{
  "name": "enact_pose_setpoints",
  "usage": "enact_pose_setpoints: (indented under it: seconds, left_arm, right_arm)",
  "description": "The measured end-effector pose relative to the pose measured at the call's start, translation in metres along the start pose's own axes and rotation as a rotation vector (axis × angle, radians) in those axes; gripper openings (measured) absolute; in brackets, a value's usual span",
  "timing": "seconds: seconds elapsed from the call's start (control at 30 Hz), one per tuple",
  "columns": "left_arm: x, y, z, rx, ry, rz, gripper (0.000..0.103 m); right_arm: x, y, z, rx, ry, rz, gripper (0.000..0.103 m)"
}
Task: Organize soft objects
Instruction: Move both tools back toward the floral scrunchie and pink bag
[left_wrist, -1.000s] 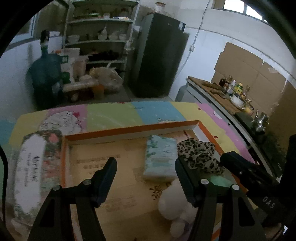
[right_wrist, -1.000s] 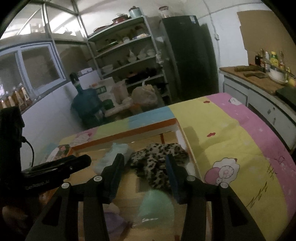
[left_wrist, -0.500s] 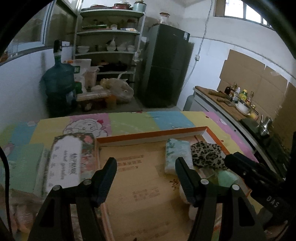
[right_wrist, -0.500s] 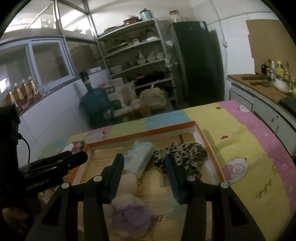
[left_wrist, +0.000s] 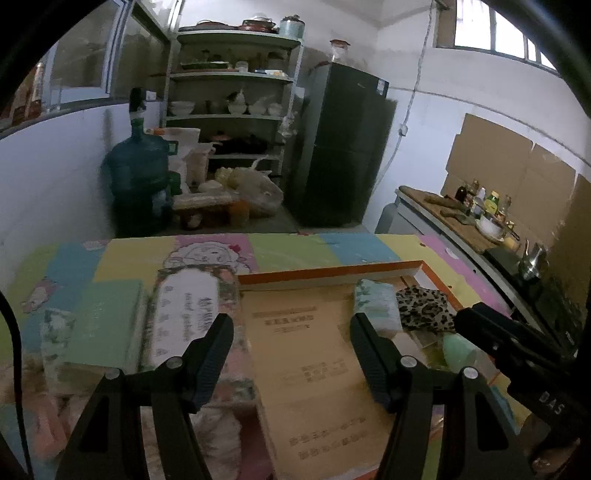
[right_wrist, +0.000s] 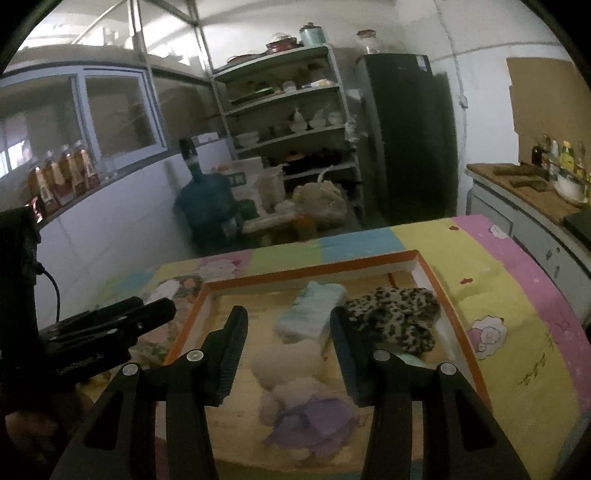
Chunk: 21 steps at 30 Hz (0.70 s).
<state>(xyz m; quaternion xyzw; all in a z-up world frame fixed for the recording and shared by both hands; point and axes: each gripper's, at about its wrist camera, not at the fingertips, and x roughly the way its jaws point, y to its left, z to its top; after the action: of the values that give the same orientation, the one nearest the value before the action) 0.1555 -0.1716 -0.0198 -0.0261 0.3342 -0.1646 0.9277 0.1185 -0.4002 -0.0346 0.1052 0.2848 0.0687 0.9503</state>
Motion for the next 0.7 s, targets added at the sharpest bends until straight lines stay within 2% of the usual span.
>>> enact_pose_setpoints:
  seconds: [0.7]
  left_arm:
    - [-0.052,0.066,-0.018,-0.064,-0.049,0.079,0.065]
  right_arm:
    - [-0.002,0.091,-0.008,-0.098,0.008,0.081,0.048]
